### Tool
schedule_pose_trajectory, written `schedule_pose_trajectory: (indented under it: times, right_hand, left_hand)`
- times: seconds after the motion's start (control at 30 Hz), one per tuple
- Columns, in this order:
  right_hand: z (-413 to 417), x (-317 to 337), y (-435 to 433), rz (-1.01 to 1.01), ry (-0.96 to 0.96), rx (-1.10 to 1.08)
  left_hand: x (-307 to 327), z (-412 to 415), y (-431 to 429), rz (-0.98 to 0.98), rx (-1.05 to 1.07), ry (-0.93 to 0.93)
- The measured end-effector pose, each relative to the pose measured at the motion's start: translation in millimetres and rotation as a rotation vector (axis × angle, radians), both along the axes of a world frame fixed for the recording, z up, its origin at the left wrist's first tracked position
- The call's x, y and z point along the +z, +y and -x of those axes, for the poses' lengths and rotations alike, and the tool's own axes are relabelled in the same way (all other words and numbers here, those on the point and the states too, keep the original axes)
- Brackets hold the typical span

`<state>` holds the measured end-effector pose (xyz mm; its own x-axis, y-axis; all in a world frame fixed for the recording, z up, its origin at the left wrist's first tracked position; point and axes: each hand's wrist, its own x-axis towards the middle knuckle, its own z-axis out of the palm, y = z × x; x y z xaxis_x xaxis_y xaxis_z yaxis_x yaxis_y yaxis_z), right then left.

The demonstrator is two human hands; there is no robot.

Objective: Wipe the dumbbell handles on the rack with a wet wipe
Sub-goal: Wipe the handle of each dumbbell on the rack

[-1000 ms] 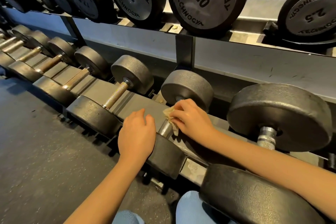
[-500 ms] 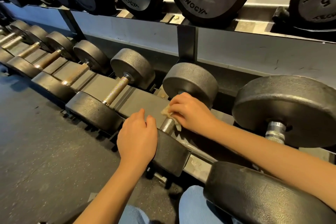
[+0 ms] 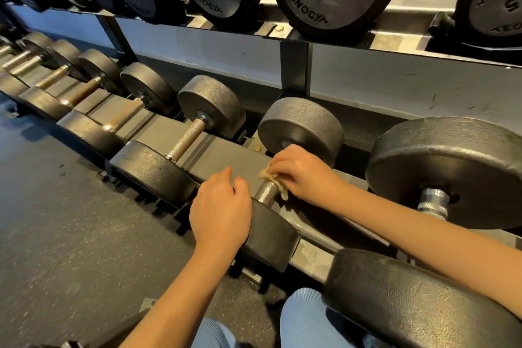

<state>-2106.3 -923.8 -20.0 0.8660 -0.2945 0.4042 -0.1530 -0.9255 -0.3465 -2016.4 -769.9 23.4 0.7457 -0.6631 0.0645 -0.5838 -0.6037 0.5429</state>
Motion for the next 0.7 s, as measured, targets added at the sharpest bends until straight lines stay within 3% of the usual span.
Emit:
schedule_pose_trajectory:
  times: [0.23, 0.33, 0.43, 0.57, 0.7]
  right_hand:
    - [0, -2, 16, 0.027, 0.126, 0.207]
    - [3, 7, 8, 0.124, 0.098, 0.034]
    - [9, 21, -4, 0.170, -0.086, -0.215]
    - [4, 12, -6, 0.344, -0.062, -0.198]
    - [8, -2, -5, 0.176, 0.057, -0.184]
  left_hand:
    - [1, 0, -2, -0.037, -0.019, -0.026]
    - [1, 0, -3, -0.041, -0.024, -0.022]
    - [3, -1, -3, -0.031, -0.021, -0.006]
    - [3, -1, -2, -0.028, -0.021, -0.014]
    - [3, 1, -1, -0.039, -0.034, -0.019]
